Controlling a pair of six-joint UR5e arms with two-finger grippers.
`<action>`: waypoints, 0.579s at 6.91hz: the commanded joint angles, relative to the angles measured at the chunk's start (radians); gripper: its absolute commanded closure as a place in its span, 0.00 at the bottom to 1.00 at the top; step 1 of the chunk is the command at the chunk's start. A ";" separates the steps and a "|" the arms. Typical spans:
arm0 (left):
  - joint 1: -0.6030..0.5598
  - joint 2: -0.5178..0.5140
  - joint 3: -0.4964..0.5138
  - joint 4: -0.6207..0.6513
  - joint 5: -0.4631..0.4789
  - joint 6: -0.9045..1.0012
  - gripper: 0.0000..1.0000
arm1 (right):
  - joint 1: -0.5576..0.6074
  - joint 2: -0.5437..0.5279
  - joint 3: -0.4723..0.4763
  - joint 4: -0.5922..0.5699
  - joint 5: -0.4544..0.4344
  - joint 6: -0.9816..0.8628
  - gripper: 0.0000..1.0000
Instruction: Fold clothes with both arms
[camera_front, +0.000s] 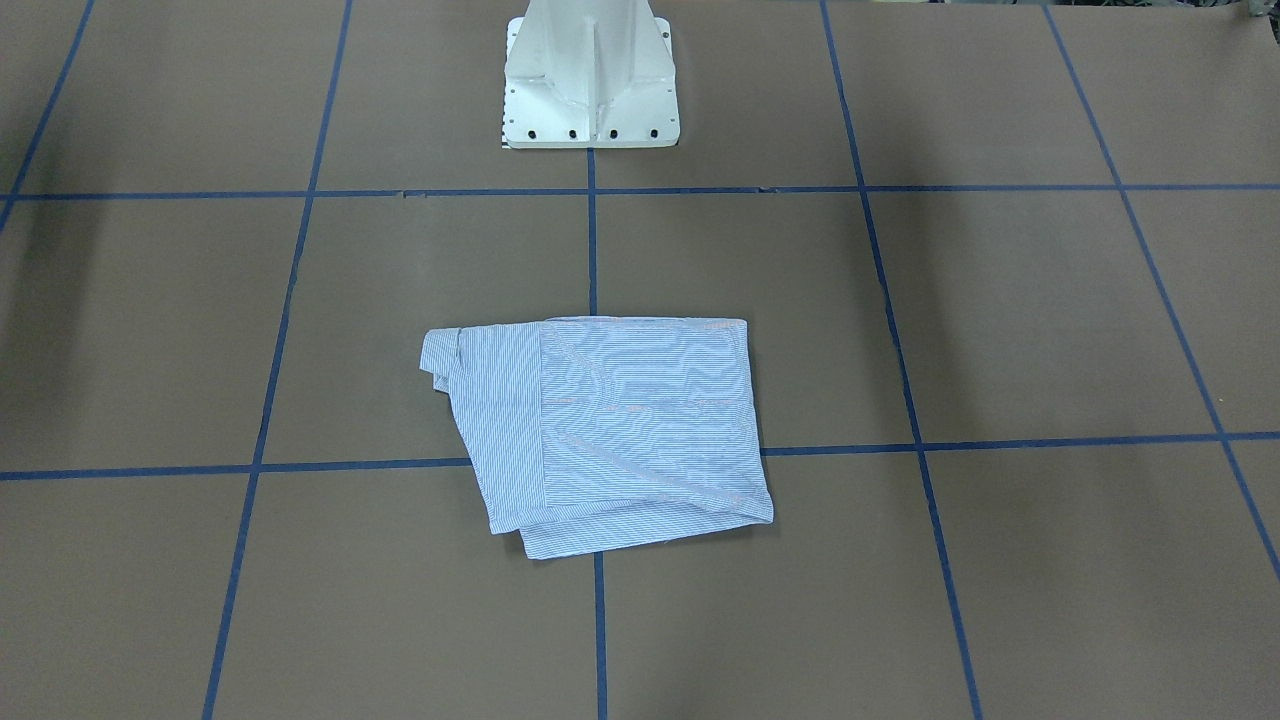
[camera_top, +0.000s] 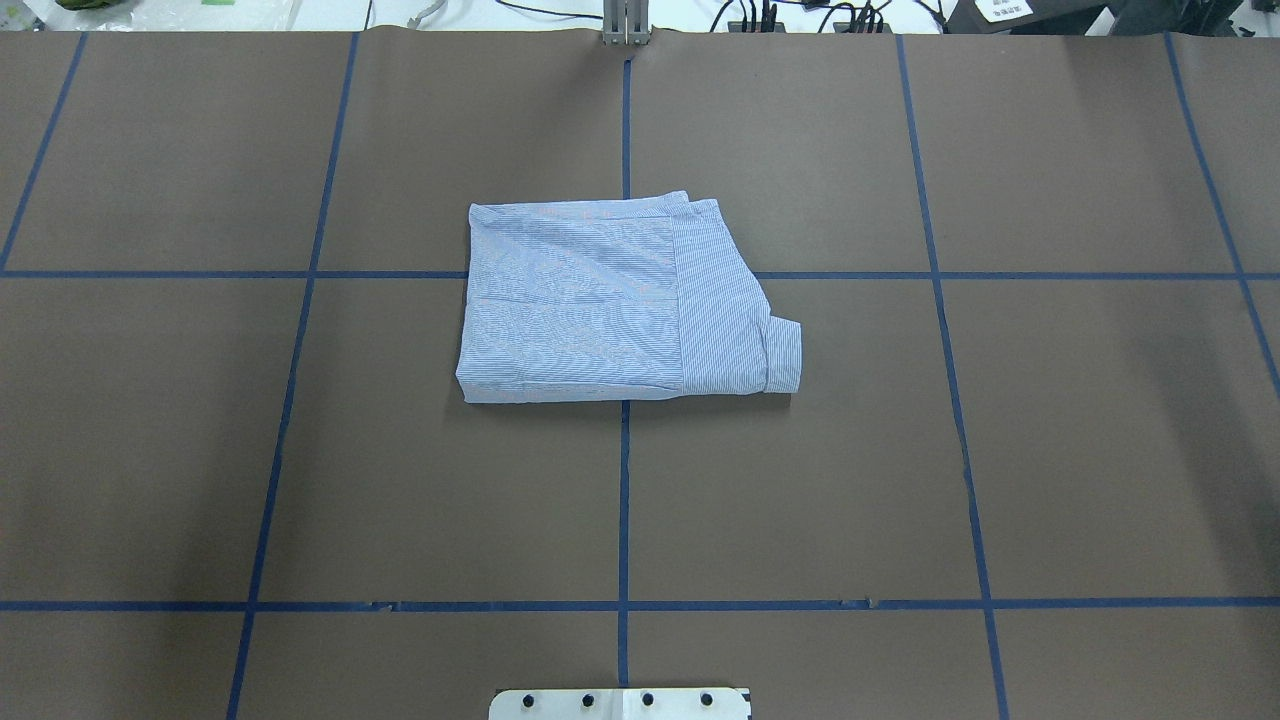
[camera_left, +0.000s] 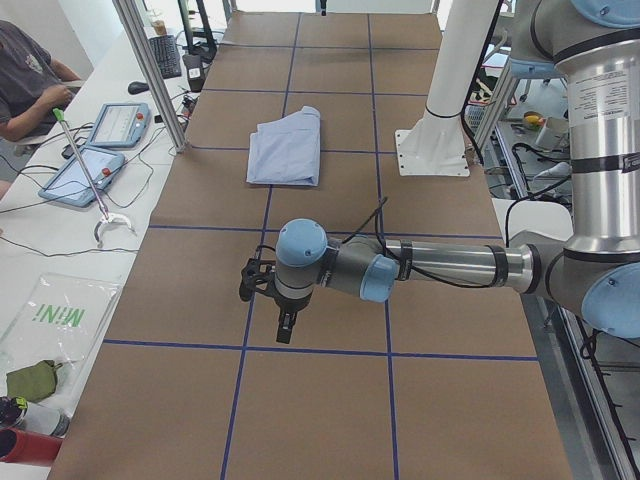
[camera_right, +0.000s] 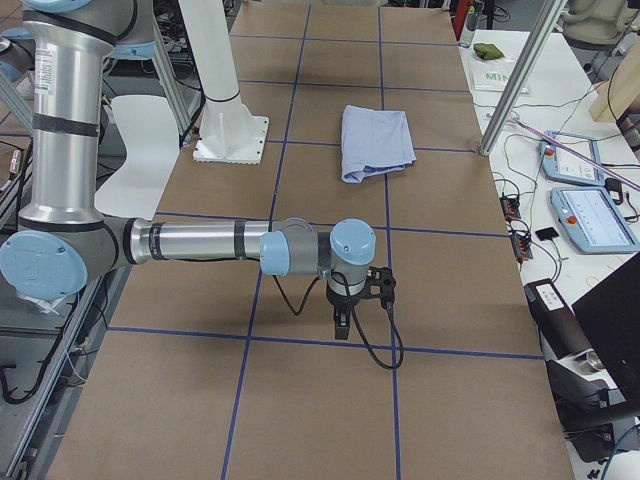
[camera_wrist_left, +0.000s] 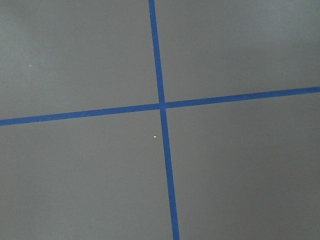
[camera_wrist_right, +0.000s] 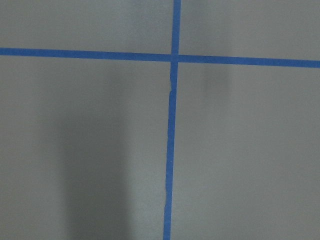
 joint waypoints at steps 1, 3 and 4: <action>-0.001 -0.008 -0.008 0.001 -0.001 -0.001 0.01 | 0.015 -0.006 0.001 0.001 0.003 -0.002 0.00; -0.001 -0.008 -0.010 0.001 -0.001 -0.001 0.01 | 0.015 -0.006 0.003 0.003 0.015 -0.002 0.00; -0.001 -0.008 -0.018 0.001 -0.001 -0.001 0.01 | 0.015 0.000 0.003 0.006 0.008 -0.002 0.00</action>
